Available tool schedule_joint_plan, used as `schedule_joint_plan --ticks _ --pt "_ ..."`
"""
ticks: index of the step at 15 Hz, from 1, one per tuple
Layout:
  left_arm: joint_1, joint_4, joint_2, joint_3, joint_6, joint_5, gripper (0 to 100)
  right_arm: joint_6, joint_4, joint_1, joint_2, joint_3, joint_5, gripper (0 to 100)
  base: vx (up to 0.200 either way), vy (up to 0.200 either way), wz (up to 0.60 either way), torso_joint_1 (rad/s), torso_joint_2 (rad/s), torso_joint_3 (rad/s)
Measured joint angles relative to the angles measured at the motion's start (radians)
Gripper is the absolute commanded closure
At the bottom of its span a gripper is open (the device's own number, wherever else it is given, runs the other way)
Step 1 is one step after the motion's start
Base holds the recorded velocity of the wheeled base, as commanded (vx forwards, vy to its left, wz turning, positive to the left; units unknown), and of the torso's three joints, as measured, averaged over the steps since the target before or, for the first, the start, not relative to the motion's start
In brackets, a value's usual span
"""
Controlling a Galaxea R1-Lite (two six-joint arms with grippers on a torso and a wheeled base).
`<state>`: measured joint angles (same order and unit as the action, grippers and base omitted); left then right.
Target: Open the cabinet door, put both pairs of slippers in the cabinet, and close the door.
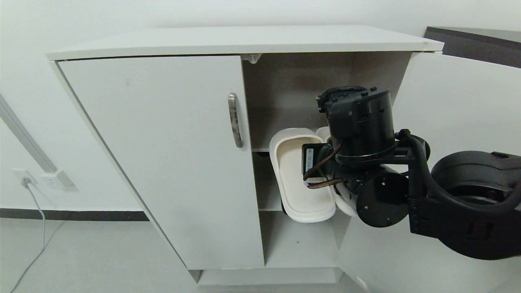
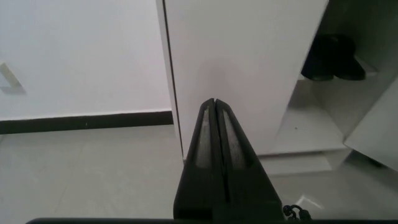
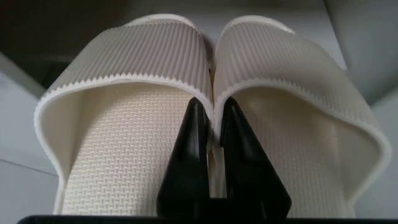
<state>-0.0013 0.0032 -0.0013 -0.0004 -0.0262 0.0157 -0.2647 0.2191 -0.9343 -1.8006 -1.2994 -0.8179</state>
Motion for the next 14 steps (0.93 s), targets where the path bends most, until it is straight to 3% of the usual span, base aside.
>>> schedule_joint_plan --ticks 2,8,14 --pt "-0.001 0.000 0.000 0.000 0.001 0.000 100 -0.001 0.000 0.001 0.000 0.001 0.000 100 0.200 0.000 0.00 0.002 0.01 -0.002" --pt "0.000 0.000 0.000 0.000 0.001 0.000 100 -0.001 0.003 0.019 -0.022 -0.007 0.002 100 0.000 0.000 0.00 0.000 0.00 0.000" --pt "-0.001 0.000 0.000 0.000 0.001 0.000 100 0.024 0.010 0.075 -0.124 -0.158 0.016 100 0.000 0.000 0.00 0.000 0.00 0.000"
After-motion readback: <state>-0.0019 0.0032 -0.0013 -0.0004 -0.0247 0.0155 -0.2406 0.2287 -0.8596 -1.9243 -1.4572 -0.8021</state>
